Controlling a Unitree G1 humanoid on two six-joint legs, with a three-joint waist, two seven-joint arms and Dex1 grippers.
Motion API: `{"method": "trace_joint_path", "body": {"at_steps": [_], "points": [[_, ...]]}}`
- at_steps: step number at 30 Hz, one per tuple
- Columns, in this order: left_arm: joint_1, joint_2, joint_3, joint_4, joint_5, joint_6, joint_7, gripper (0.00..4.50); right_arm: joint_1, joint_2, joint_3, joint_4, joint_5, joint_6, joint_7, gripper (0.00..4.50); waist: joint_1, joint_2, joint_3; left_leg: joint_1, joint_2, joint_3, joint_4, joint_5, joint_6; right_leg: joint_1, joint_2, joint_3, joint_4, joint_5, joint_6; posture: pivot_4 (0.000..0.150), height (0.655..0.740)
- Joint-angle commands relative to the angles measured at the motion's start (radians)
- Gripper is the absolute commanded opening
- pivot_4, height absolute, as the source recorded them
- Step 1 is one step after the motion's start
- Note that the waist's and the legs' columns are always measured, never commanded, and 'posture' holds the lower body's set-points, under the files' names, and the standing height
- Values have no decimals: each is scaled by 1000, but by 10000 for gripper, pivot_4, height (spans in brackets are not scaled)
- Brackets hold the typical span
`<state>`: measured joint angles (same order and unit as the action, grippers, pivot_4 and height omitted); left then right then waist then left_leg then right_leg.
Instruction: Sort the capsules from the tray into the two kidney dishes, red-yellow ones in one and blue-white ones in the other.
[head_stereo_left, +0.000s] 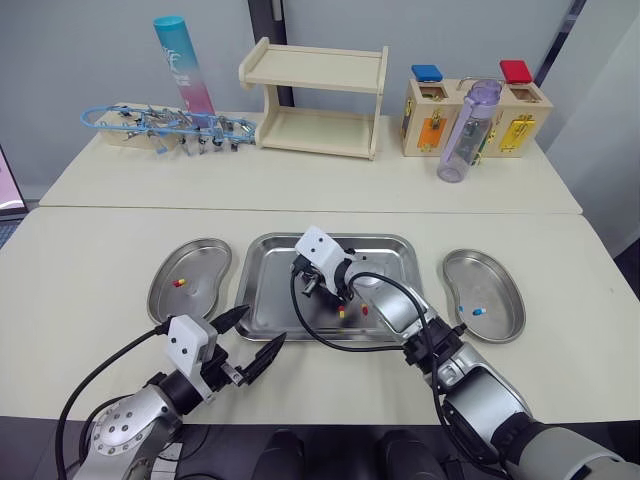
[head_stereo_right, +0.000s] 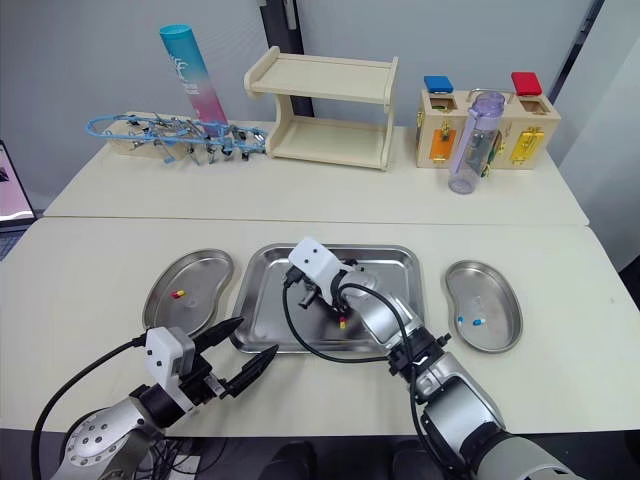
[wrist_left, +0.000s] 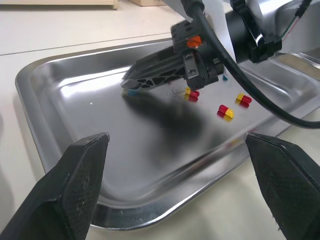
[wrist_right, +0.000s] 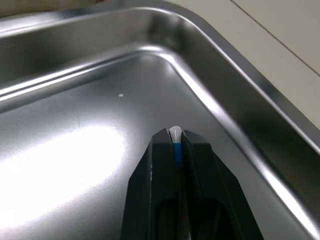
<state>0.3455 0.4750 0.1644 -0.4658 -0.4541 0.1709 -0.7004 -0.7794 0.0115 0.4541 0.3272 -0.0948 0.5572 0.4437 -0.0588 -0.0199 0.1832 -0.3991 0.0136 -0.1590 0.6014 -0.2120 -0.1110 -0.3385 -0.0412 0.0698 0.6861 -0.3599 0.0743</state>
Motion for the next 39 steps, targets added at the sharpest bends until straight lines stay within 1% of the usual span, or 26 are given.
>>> {"method": "trace_joint_path", "body": {"at_steps": [1, 3, 6, 7, 11, 12, 15, 17, 20, 25, 30, 34, 36, 37, 39], "points": [[-11, 54, 12, -12, -55, -36, -122, 45000, 23, -47, -29, -240, 27, 45, 63, 298, 3, 0, 0, 0, 0, 0, 0, 0, 0, 0, 0, 0, 0, 0, 0, 1500, 7400], [-24, 80, 10, -7, -92, -34, -185, 45000, 62, -94, -45, -368, 48, 95, 98, 298, 4, 0, 0, -1, 0, 0, 0, 0, 0, -1, 0, 0, 0, 0, 0, 1500, 7400], [-67, 112, 0, -2, -153, -33, -283, 45000, 167, -214, -110, -613, 108, 198, 158, 298, 17, 0, 0, -1, 0, -2, -1, 0, 0, 0, 0, -2, -2, 0, 0, 1500, 7400], [-75, 115, -1, 0, -161, -35, -300, 45000, 186, -237, -121, -656, 120, 220, 165, 298, 18, 1, 1, -1, 0, -1, -1, 0, 0, 1, 0, -2, -3, 0, 0, 1500, 7400], [-143, 135, -26, 28, -216, -10, -386, 45000, 361, -416, -294, -935, 231, 374, 231, 298, 21, 2, 1, -1, 0, -1, -2, 0, 0, 1, 0, -1, -4, 0, 0, 1500, 7400], [-150, 135, -29, 35, -217, -12, -396, 45000, 378, -436, -315, -965, 249, 394, 235, 298, 22, 2, 1, -1, 0, -1, -3, 0, 0, 1, 0, -1, -4, 0, 0, 1500, 7400], [-203, 116, -57, 76, -219, -20, -434, 45000, 503, -510, -510, -1112, 351, 490, 266, 298, 23, 3, 2, -1, 0, -1, -3, 0, 0, 1, 0, -1, -5, 0, 0, 1500, 7400], [-231, 103, -76, 97, -215, -28, -455, 45000, 582, -554, -624, -1166, 391, 529, 278, 298, 24, 3, 2, -1, 0, 0, -3, 0, 0, 2, 0, -1, -5, 0, 0, 1500, 7400], [-266, 87, -99, 125, -209, -38, -483, 45000, 698, -625, -774, -1200, 415, 552, 288, 298, 26, 3, 2, -1, 0, 0, -3, 0, 0, 2, 0, -1, -5, 0, 0, 1500, 7400], [-291, 74, -114, 158, -202, -60, -519, 45000, 867, -712, -905, -1167, 414, 503, 302, 298, 26, 2, 2, -1, 0, 0, -3, 0, 0, 2, 0, -1, -5, 0, 0, 1500, 7400], [-307, 67, -118, 190, -194, -81, -538, 45000, 944, -742, -946, -1088, 390, 422, 278, 298, 26, 2, 2, 0, 0, 1, -3, 0, 0, 3, 0, -1, -5, 0, 0, 1500, 7400], [-310, 60, -117, 205, -188, -101, -546, 45000, 978, -746, -944, -1038, 382, 372, 264, 298, 27, 2, 2, -1, 0, 1, -3, 0, 0, 3, 0, -1, -6, 0, 0, 1500, 7400], [-314, 58, -118, 208, -189, -108, -552, 45000, 978, -742, -948, -1015, 382, 345, 251, 6418, 26, 2, 2, -1, 0, 1, -3, 0, 0, 3, 0, -1, -6, 0, 0, 1500, 7400], [-316, 56, -116, 210, -189, -113, -552, 45000, 977, -741, -951, -1008, 386, 336, 248, 8326, 26, 2, 2, 0, 0, 1, -3, 0, 0, 3, 0, -1, -6, 0, 0, 1500, 7400], [-320, 55, -116, 216, -188, -119, -553, 45000, 979, -745, -954, -999, 391, 319, 244, 14208, 26, 2, 2, 0, 0, 1, -3, 0, 0, 3, 0, -1, -6, 0, 0, 1500, 7400]]}}
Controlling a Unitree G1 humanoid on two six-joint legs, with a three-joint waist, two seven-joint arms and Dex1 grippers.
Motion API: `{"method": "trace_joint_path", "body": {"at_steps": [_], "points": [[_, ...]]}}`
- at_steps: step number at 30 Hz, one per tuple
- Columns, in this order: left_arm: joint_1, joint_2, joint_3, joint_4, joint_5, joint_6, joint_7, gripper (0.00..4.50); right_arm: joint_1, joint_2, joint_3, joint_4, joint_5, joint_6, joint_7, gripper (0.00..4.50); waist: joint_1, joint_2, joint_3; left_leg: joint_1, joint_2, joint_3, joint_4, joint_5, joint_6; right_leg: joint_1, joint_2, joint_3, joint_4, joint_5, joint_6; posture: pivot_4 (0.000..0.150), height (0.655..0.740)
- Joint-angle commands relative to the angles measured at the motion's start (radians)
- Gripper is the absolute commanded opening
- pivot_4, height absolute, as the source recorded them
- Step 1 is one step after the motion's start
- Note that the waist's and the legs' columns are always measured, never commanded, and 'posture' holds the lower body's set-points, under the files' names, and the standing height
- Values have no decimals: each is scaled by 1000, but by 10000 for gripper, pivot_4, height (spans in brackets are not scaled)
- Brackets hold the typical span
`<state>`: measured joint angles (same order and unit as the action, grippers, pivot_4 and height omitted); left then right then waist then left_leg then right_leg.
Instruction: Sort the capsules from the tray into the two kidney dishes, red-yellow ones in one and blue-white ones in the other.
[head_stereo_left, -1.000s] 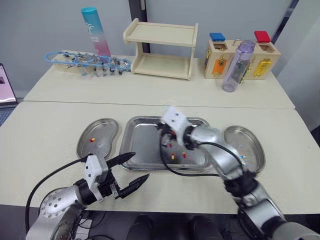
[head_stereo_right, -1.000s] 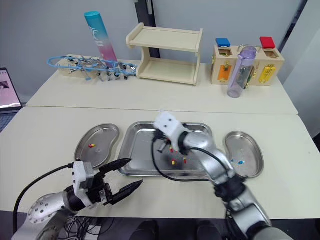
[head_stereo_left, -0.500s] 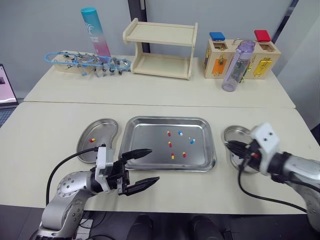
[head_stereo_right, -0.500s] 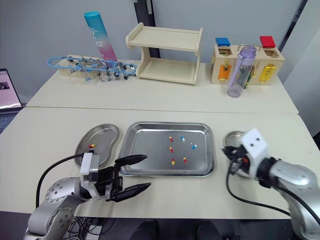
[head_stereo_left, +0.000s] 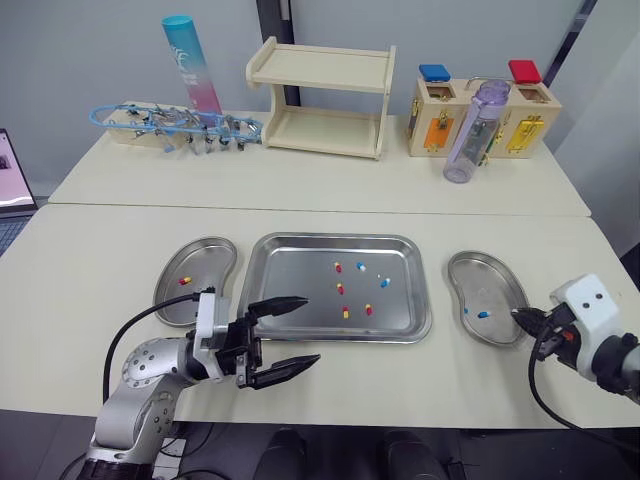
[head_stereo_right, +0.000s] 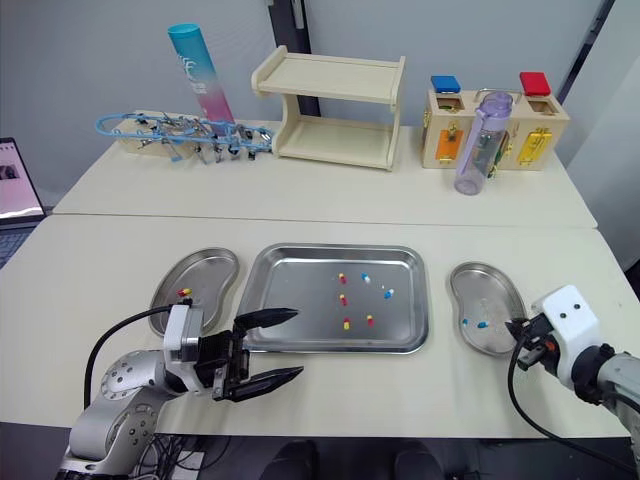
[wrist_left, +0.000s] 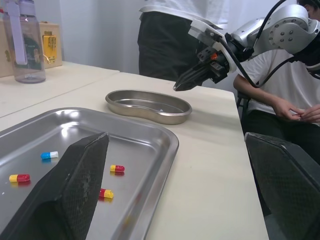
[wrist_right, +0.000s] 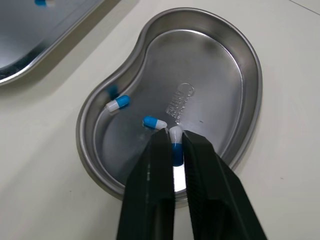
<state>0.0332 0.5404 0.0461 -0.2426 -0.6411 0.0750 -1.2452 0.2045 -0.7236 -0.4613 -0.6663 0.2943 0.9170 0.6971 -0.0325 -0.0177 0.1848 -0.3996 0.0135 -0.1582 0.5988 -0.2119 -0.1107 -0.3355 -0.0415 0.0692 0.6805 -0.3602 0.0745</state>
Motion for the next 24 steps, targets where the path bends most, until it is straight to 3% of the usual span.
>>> {"method": "trace_joint_path", "body": {"at_steps": [1, 11, 18, 24], "points": [[-9, -10, 3, -5, 0, -27, -8, 45000, -3, -13, -42, -2, 7, -46, -8, 16891, 0, 0, 0, 0, 0, 0, 0, 0, 0, 0, 0, 0, 0, 0, 0, 1500, 7400], [-4, -11, 9, 6, 5, -38, -10, 45000, -13, -36, -61, 0, 44, -66, 3, 44687, 1, 0, 0, 0, 0, 0, 0, 0, 0, 0, 0, 0, 0, 0, 0, 1500, 7400], [0, -5, 32, 11, 25, -46, 23, 45000, 9, -51, -72, 9, 38, -145, 14, 44687, 1, 0, 0, 0, 0, 0, 0, 0, 0, 0, 0, 0, 0, 0, 0, 1500, 7400], [55, 76, 195, 2, 127, 30, 250, 45000, 74, -80, -112, 51, 41, -355, 130, 44687, -1, 0, 0, 0, 0, 0, 0, 0, 0, 0, 0, 0, 0, 0, 0, 1500, 7400]]}}
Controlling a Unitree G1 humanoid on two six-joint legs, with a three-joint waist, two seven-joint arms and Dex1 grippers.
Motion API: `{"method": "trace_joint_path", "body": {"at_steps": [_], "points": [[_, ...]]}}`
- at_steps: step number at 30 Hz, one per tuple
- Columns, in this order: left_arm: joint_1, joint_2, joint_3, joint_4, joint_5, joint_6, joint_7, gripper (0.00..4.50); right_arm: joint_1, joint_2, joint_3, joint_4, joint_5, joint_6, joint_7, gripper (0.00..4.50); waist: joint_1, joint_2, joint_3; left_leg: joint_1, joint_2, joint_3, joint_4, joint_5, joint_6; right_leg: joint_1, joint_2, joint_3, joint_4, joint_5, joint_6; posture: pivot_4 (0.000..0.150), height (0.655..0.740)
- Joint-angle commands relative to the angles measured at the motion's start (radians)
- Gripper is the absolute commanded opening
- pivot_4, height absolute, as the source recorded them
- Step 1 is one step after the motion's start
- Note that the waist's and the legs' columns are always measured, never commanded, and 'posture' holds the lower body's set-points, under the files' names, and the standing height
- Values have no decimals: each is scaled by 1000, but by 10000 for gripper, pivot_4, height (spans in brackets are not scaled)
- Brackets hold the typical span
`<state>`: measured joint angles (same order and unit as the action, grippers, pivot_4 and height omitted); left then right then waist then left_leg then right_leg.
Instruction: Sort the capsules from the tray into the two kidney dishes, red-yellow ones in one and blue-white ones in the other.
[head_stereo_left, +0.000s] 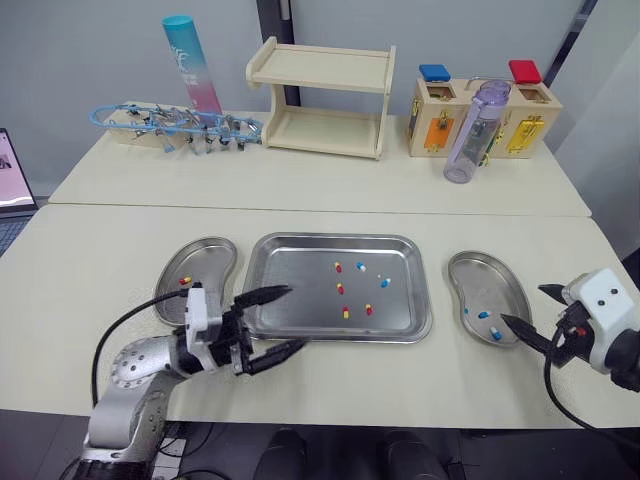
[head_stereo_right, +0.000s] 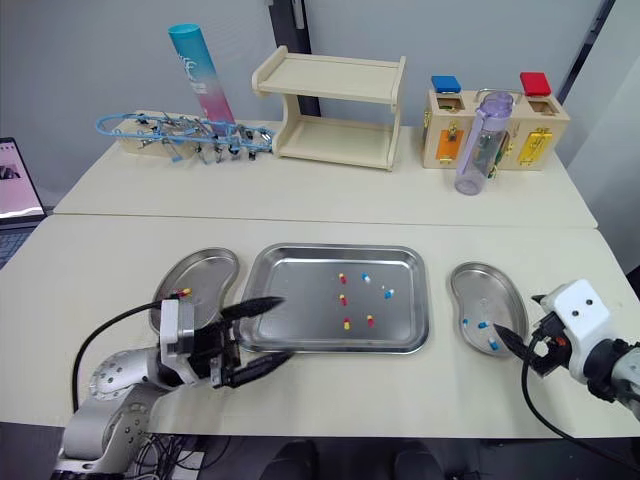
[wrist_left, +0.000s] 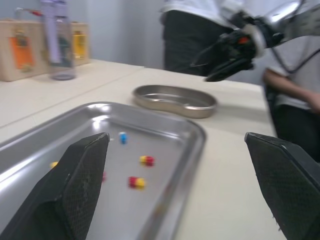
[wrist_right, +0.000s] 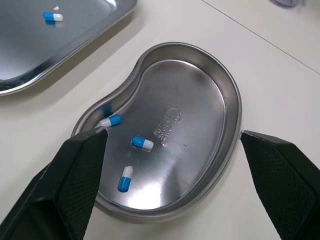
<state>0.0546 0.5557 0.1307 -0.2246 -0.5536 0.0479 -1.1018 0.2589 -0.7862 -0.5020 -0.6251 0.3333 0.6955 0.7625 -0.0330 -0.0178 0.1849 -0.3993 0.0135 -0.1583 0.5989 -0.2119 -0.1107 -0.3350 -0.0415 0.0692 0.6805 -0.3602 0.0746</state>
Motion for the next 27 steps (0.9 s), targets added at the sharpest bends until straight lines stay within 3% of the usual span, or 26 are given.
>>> {"method": "trace_joint_path", "body": {"at_steps": [1, 7, 12, 17, 27], "points": [[45, 92, 165, -1, 37, 91, 141, 45000, 32, -20, -93, 36, 11, -195, 109, 44687, -1, 0, 0, 0, 0, 0, 0, 0, 0, 0, 0, 0, 0, 0, 0, 1500, 7400], [116, 275, 436, 272, 30, 132, 113, 45000, 119, -127, -193, 202, 21, -329, 332, 44687, -1, -1, 1, 1, 0, 0, 0, 0, 0, 0, 0, 0, 0, 0, 0, 1500, 7400], [227, 383, 545, 531, 72, 98, 11, 45000, 163, -205, -243, 363, -21, -459, 454, 44687, -8, -1, 1, 1, 0, 2, -1, 0, 0, 0, 0, 1, -1, -1, -1, 1500, 7400], [257, 382, 555, 621, 107, 57, 12, 45000, 186, -215, -246, 438, -41, -539, 499, 44687, -3, -2, 1, 1, 0, 2, -1, 0, 0, 0, 0, 1, -1, -1, 0, 1500, 7400], [270, 345, 540, 571, 108, 69, 29, 45000, 201, -200, -241, 417, -25, -538, 494, 44687, -2, -3, 0, 1, 0, 2, -1, 0, 0, 0, 0, 1, -1, -1, -1, 1500, 7400]]}}
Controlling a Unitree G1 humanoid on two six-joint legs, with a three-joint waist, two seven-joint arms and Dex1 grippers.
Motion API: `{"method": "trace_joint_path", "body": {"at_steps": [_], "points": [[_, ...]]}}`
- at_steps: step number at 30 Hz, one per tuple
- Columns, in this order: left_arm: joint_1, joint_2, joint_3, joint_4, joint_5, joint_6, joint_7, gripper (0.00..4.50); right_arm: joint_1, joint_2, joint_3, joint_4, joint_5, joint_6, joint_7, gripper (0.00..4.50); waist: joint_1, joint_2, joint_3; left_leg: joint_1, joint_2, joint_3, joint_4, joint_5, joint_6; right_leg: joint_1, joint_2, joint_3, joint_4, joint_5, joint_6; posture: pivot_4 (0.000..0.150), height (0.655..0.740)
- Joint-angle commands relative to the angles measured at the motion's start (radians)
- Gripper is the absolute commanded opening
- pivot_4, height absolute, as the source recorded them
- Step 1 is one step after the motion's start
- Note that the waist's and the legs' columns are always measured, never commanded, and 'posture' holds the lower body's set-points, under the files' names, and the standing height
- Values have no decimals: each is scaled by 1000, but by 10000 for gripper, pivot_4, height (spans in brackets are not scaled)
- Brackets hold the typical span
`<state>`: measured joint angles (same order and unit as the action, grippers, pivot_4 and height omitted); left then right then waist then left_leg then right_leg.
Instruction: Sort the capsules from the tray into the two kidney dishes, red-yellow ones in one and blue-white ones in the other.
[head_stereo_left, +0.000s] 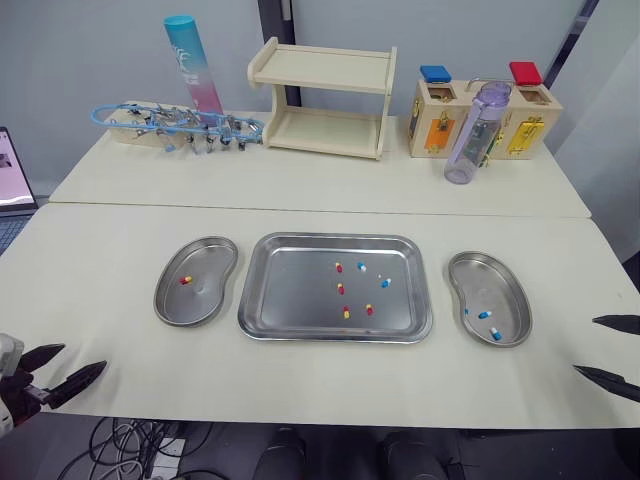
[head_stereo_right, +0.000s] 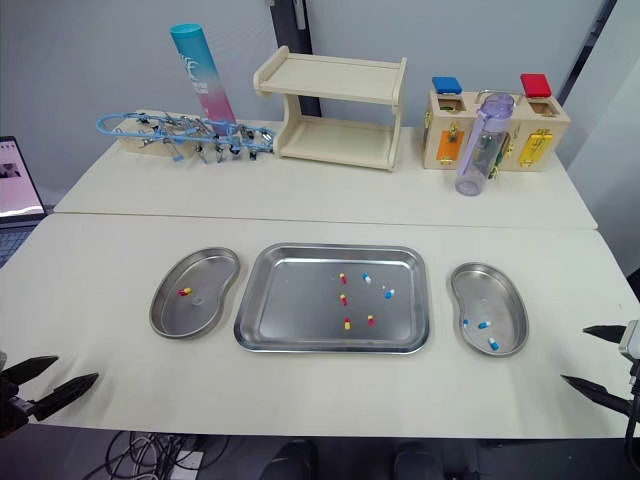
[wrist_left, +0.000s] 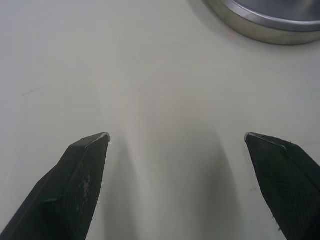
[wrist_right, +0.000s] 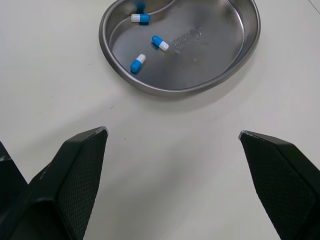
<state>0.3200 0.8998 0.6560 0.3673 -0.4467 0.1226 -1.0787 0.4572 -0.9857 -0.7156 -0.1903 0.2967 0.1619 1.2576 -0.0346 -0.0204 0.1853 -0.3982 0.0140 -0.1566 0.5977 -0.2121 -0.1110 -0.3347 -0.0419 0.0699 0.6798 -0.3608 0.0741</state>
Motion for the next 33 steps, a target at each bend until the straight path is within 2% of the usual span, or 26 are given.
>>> {"method": "trace_joint_path", "body": {"at_steps": [1, 9, 14, 18, 22, 26, 31, 33], "points": [[6, 0, 14, -23, 2, -4, 5, 45000, 3, 1, -28, -20, 13, -4, -1, 44687, 0, 0, 0, 0, 0, 0, 0, 0, 0, 0, 0, 0, 0, 0, 0, 1500, 7400], [8, 1, 4, -51, -1, -10, -26, 45000, -11, 21, -12, -68, 36, 11, -17, 44687, 0, 0, 0, 0, 0, 0, 0, 0, 0, 0, 0, 0, 0, 0, 0, 1500, 7400], [14, 3, -29, -182, -30, -7, -103, 45000, -10, 103, 80, -252, 87, 62, -92, 44687, 1, -1, 0, 0, 0, 0, 0, 0, 0, 0, 0, 0, 0, 0, 0, 1500, 7400], [-20, 10, -91, -329, -68, 34, -147, 45000, -12, 190, 214, -425, 100, 108, -195, 44687, 3, -1, -1, 0, 0, 0, 0, 0, 0, 0, 0, 0, 0, 0, 0, 1500, 7400], [-107, 17, -188, -481, -99, 113, -136, 45000, -42, 253, 327, -535, 114, 178, -301, 44687, 3, -1, -1, 0, 0, -1, 0, 0, 0, 0, 0, 0, 1, 0, 0, 1500, 7400], [-274, 16, -352, -582, -72, 220, -73, 45000, -60, 281, 405, -589, 116, 246, -381, 44687, 4, -1, -1, 0, 0, -1, 1, 0, 0, 0, 0, 0, 1, 0, 0, 1500, 7400], [-480, -43, -559, -590, -43, 287, -62, 45000, -73, 308, 456, -627, 128, 291, -455, 44687, 3, -1, -1, 0, 0, -1, 1, 0, 0, 0, 0, -1, 1, 0, 0, 1500, 7400], [-554, -71, -641, -570, -30, 298, -97, 40988, -73, 312, 478, -638, 127, 291, -467, 45000, 1, -1, -1, 0, 0, -1, 1, 0, 0, 0, 1, -1, 2, 0, 0, 1500, 7400]]}}
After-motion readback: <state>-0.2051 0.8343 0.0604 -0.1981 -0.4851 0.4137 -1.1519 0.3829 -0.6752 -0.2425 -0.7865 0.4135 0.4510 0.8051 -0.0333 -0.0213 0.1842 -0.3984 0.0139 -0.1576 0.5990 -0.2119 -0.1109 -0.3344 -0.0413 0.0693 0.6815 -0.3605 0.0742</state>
